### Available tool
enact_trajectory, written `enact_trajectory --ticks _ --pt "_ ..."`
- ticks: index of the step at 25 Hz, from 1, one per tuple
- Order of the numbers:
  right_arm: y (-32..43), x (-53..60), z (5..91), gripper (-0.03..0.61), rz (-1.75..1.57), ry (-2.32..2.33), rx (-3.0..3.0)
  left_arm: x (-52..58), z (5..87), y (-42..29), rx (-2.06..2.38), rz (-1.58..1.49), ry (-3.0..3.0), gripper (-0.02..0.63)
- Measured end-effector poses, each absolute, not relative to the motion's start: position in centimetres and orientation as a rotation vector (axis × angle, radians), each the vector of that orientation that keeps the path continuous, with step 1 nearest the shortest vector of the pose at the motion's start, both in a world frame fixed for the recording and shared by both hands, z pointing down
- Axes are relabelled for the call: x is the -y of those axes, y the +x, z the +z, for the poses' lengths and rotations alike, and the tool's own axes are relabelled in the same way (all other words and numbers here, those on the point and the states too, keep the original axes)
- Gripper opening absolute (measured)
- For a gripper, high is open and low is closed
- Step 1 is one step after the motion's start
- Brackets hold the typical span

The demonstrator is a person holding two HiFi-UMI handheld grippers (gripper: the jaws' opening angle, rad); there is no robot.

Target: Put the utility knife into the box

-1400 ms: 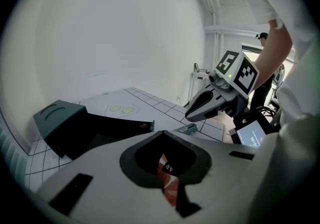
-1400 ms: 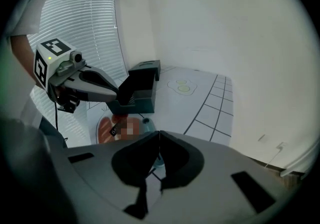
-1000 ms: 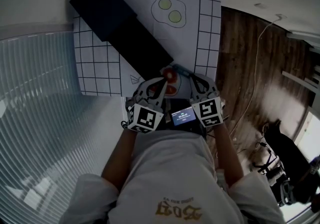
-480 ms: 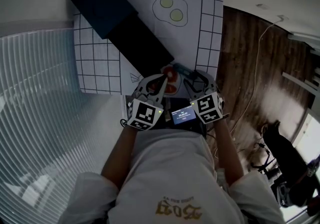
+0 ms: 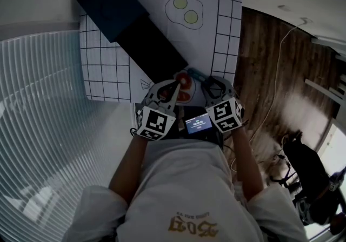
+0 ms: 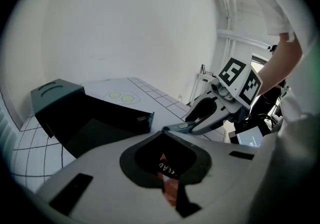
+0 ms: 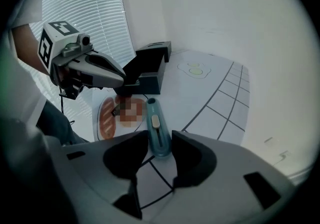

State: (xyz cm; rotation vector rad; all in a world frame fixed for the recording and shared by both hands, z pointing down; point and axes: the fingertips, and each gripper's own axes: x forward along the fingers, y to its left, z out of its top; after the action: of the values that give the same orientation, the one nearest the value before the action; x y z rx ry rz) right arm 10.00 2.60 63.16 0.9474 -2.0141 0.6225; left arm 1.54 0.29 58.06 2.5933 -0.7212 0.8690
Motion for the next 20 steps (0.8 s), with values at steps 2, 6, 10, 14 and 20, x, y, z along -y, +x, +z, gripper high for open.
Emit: enact_trajectory --ticks 2,6,10,14,20 --pt "10.0 -2.5 63.0 0.155 0.615 0.952 2.018 -0.3 58.1 1.5 0.719 0.870 2.593 0.006" --pt "10.1 -1.8 62.3 0.152 0.613 0.988 2.035 -0.3 58.1 1.4 0.716 0.874 2.588 0.006" --pt "10.1 -1.2 61.6 0.149 0.602 1.011 2.046 -0.2 57.8 1.0 0.724 0.864 2.584 0.006" --pt "10.2 -0.9 60.8 0.146 0.609 1.031 2.051 0.0 57.2 0.7 0.739 0.857 2.589 0.006" --pt "10.5 -0.6 59.5 0.141 0.585 1.066 2.049 0.9 55.8 0.4 0.770 0.846 2.620 0.006"
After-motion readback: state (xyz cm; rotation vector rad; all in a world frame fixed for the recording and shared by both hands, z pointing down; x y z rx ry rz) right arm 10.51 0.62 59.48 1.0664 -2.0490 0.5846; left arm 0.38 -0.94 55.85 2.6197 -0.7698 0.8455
